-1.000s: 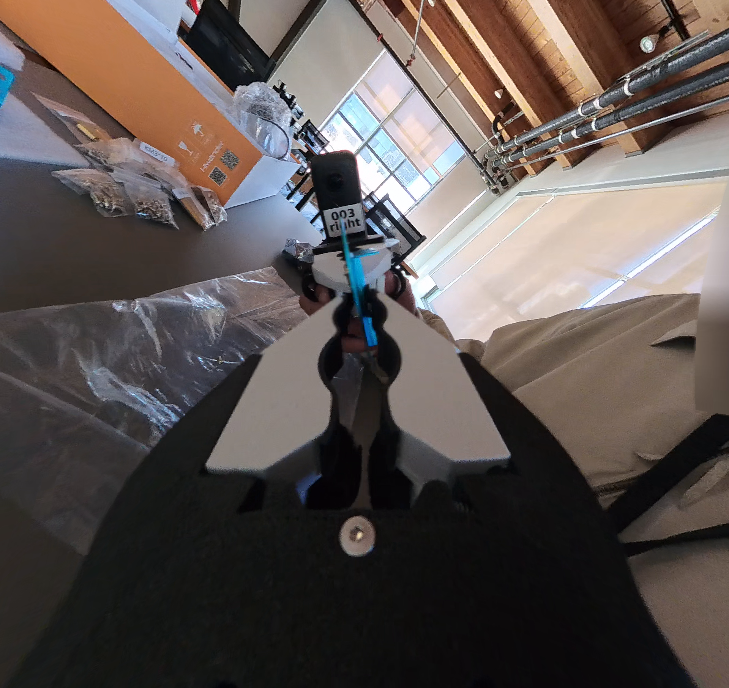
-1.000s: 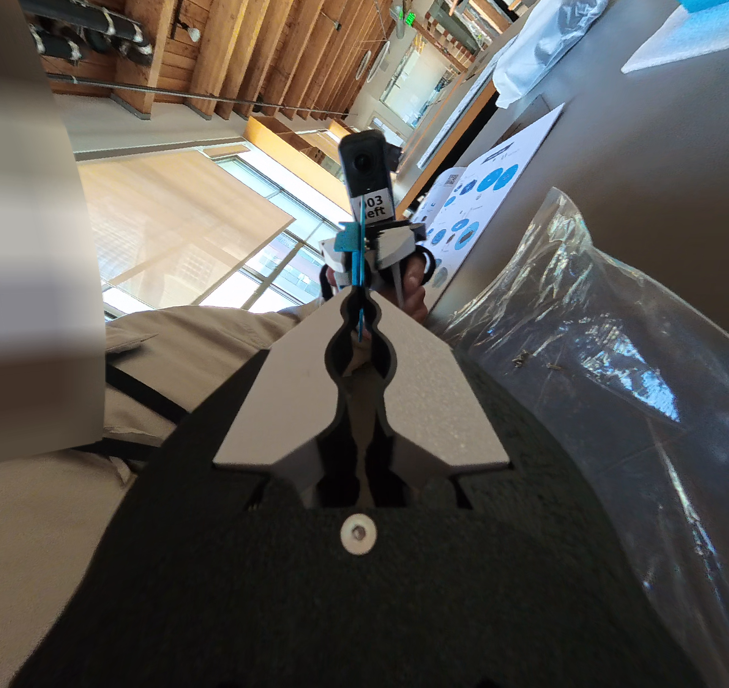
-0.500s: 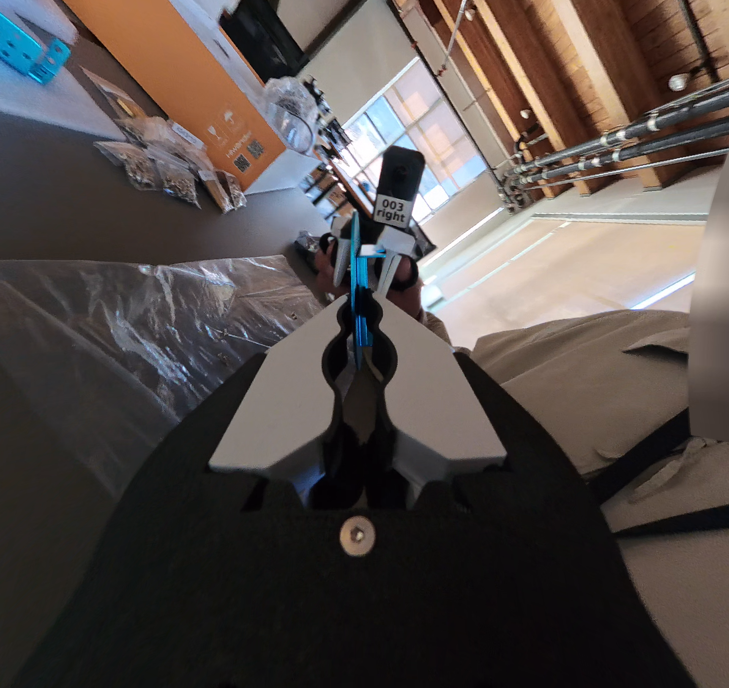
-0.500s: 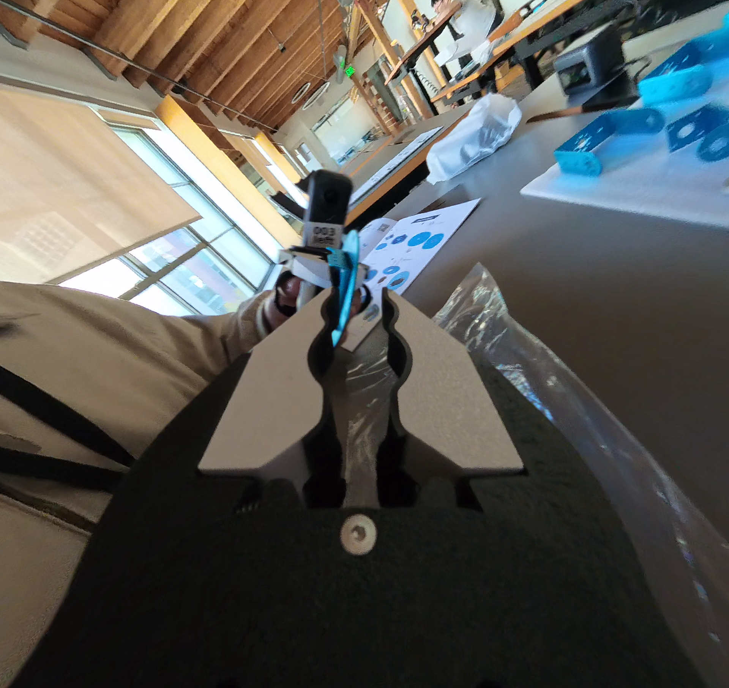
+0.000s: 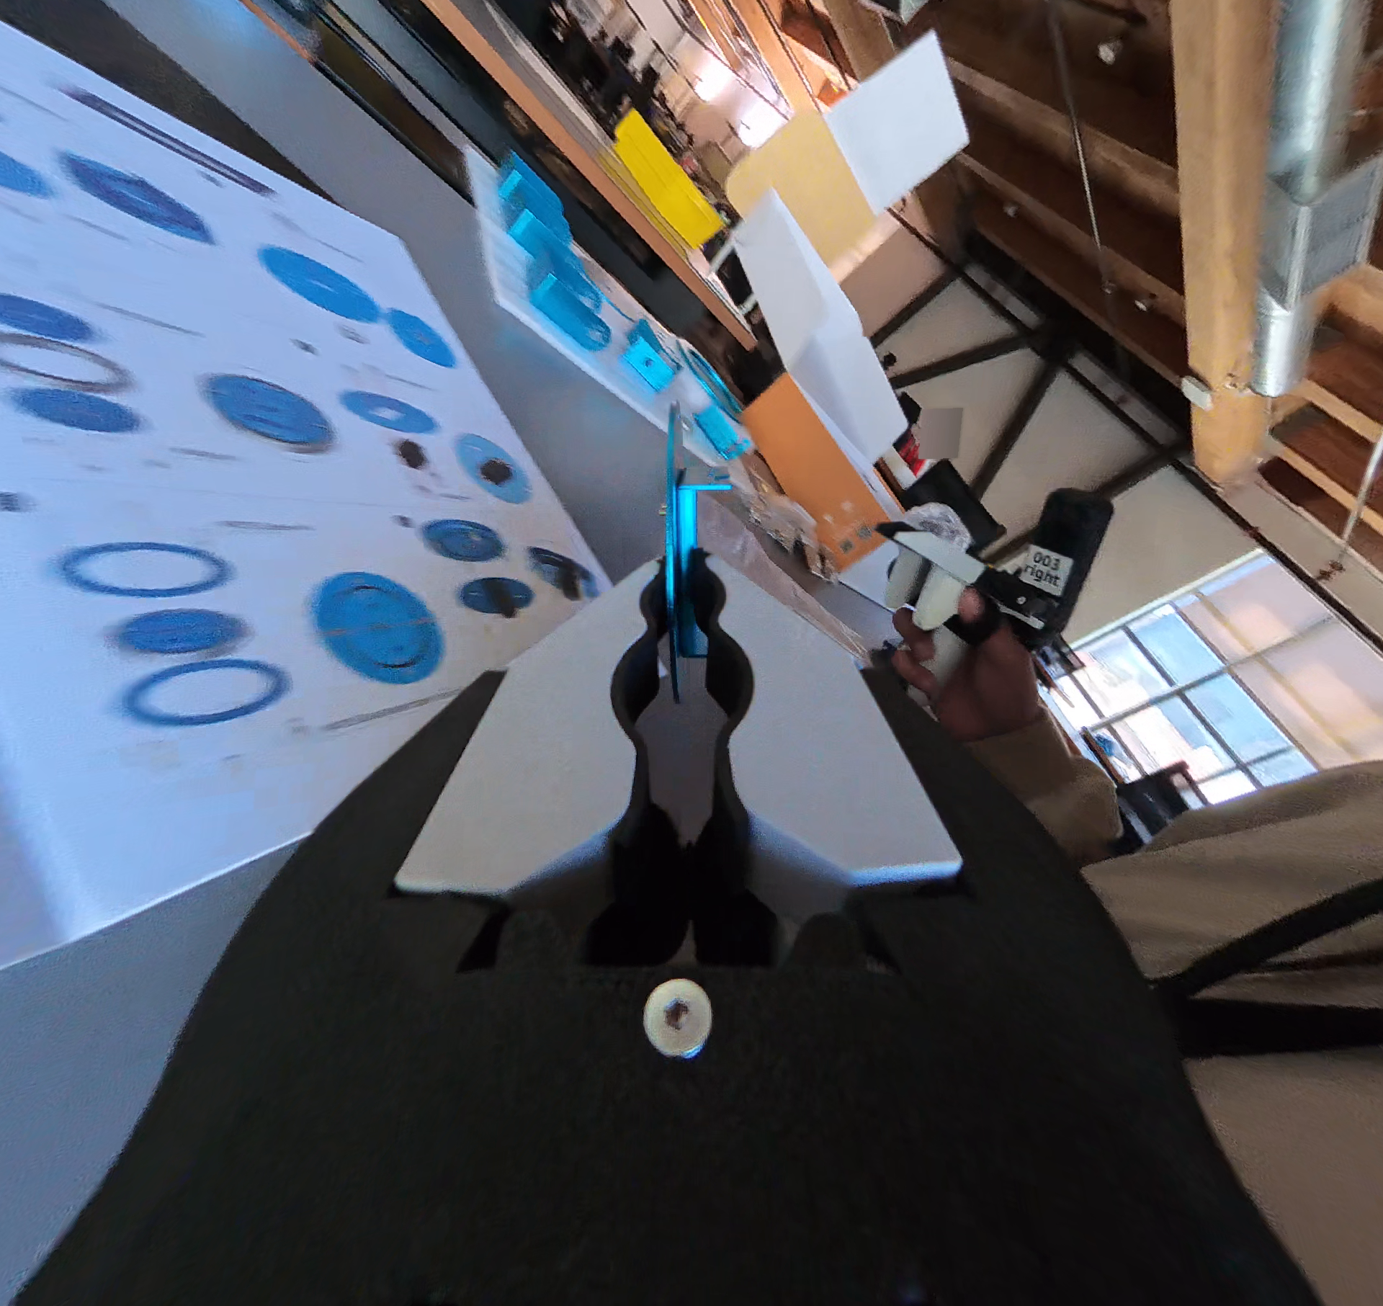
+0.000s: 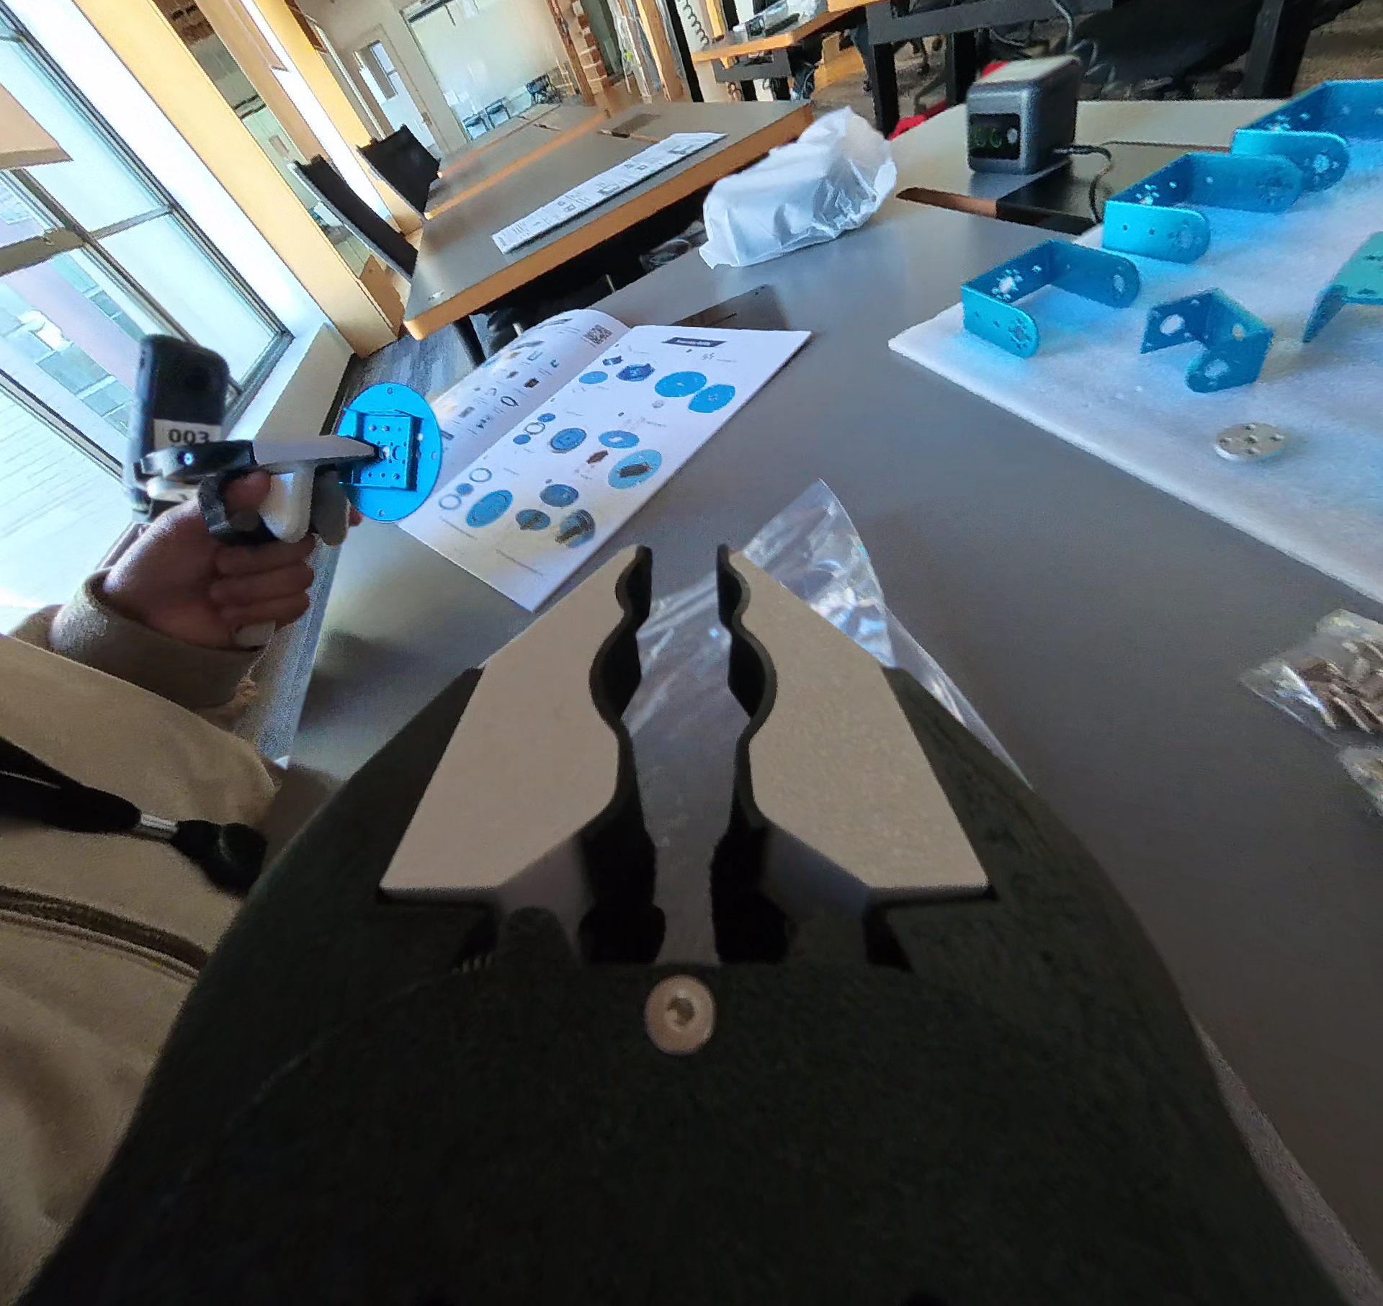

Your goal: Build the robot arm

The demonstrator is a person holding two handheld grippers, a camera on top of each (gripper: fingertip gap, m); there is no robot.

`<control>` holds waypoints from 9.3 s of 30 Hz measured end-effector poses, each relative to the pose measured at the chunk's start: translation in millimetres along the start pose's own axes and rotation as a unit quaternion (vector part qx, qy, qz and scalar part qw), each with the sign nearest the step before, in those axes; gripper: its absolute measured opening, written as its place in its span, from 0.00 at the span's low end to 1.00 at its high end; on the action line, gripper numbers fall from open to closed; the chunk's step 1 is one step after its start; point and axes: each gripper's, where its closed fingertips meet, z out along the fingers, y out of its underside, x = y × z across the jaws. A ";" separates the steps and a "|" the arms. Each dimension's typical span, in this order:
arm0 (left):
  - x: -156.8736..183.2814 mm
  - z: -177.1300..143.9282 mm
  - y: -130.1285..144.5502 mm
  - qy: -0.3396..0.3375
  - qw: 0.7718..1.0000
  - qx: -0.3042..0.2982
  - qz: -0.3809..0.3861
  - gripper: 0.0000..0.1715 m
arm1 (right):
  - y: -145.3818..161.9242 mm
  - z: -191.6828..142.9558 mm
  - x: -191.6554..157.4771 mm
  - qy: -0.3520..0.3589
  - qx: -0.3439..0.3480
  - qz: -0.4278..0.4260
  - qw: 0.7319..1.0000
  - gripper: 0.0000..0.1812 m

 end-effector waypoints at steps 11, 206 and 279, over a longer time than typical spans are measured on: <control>-48.5 -55.6 -62.1 0.040 0.993 -0.043 -0.100 0.02 | 6.5 81.5 -76.0 -0.003 -0.032 -0.219 0.975 0.08; 27.5 36.8 -7.8 0.152 0.949 -0.240 0.134 0.00 | -3.4 110.6 -126.0 -0.217 -0.082 0.042 0.972 0.14; 35.3 185.4 65.2 0.137 0.945 -0.288 0.073 0.00 | 88.0 10.6 41.5 -0.086 -0.411 -0.408 0.811 0.06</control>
